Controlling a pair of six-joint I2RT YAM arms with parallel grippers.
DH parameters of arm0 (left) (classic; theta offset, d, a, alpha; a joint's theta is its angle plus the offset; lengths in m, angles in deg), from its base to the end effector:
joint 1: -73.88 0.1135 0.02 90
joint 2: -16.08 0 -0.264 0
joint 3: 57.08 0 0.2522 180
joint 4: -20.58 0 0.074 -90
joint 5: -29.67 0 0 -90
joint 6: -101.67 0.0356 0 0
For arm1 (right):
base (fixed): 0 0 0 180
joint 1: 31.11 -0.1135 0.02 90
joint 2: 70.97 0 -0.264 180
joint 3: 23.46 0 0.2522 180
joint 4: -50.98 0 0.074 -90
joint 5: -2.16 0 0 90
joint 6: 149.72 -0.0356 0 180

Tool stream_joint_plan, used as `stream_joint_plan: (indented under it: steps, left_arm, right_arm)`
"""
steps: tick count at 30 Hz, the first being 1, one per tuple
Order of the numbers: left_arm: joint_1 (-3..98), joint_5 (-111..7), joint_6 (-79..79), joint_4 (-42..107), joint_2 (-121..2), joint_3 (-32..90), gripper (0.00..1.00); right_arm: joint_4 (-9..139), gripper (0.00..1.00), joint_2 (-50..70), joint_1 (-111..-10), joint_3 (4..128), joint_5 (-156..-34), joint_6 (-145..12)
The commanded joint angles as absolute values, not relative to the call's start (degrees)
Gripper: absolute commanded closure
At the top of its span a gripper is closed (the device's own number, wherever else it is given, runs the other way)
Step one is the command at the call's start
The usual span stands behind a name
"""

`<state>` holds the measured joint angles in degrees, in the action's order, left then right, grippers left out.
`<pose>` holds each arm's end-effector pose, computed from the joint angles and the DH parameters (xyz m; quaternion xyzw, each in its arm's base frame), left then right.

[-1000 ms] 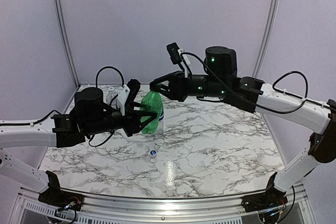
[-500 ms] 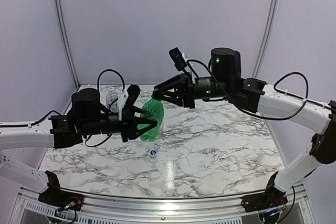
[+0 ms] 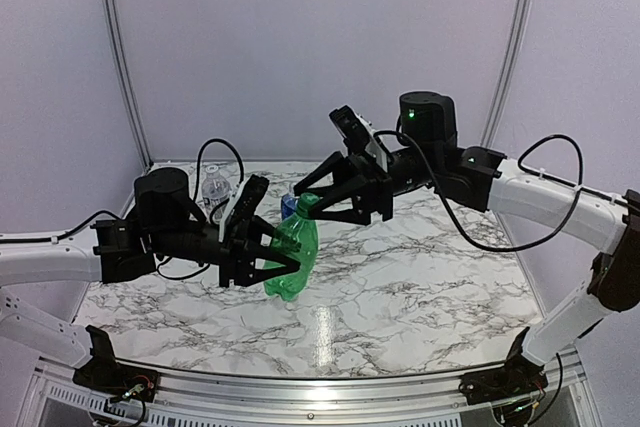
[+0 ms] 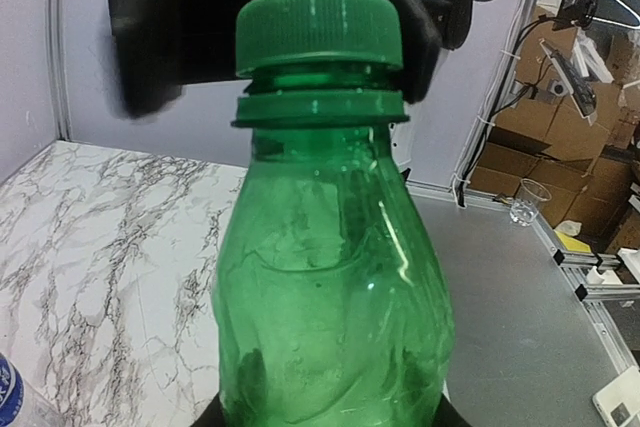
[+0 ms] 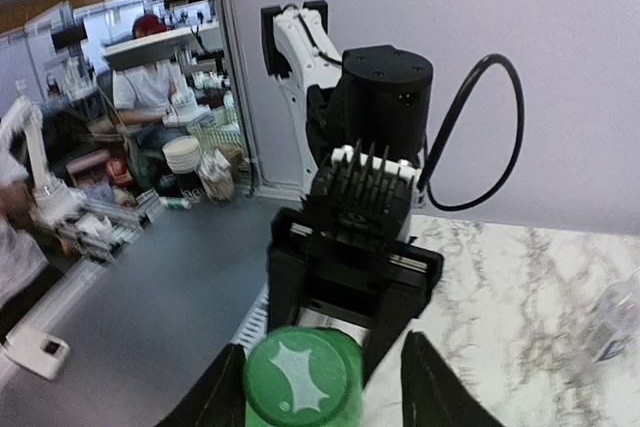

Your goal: Unscrew the bottle caps

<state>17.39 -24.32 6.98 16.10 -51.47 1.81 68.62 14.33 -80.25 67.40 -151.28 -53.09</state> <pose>0.1322 -0.2375 0.3120 0.4936 0.5347 -0.5244 0.4422 0.1966 0.2759 0.3822 -0.6016 0.4300 0.5749 0.3503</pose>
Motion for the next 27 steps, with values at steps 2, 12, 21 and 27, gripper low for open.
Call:
stream_joint_plan:
  steps: [2,12,21,27]
  left_arm:
    - [17.18,-31.99,8.22,13.68,-50.83,2.30,0.95]
    - [16.53,-49.23,8.24,13.77,-53.54,3.32,0.95]
    - [15.61,-56.61,8.17,13.86,-54.41,3.97,0.95]
    - [15.53,-58.13,8.32,13.86,-54.41,4.15,0.95]
  right_arm:
    - [68.39,0.35,13.52,-78.92,69.45,-141.28,-61.34]
    - [66.30,0.07,9.12,-80.89,69.02,-115.12,-75.86]
    - [70.57,0.15,12.33,-84.88,71.86,-99.38,-77.57]
    - [70.74,0.25,13.94,-85.15,71.91,-100.18,-77.48]
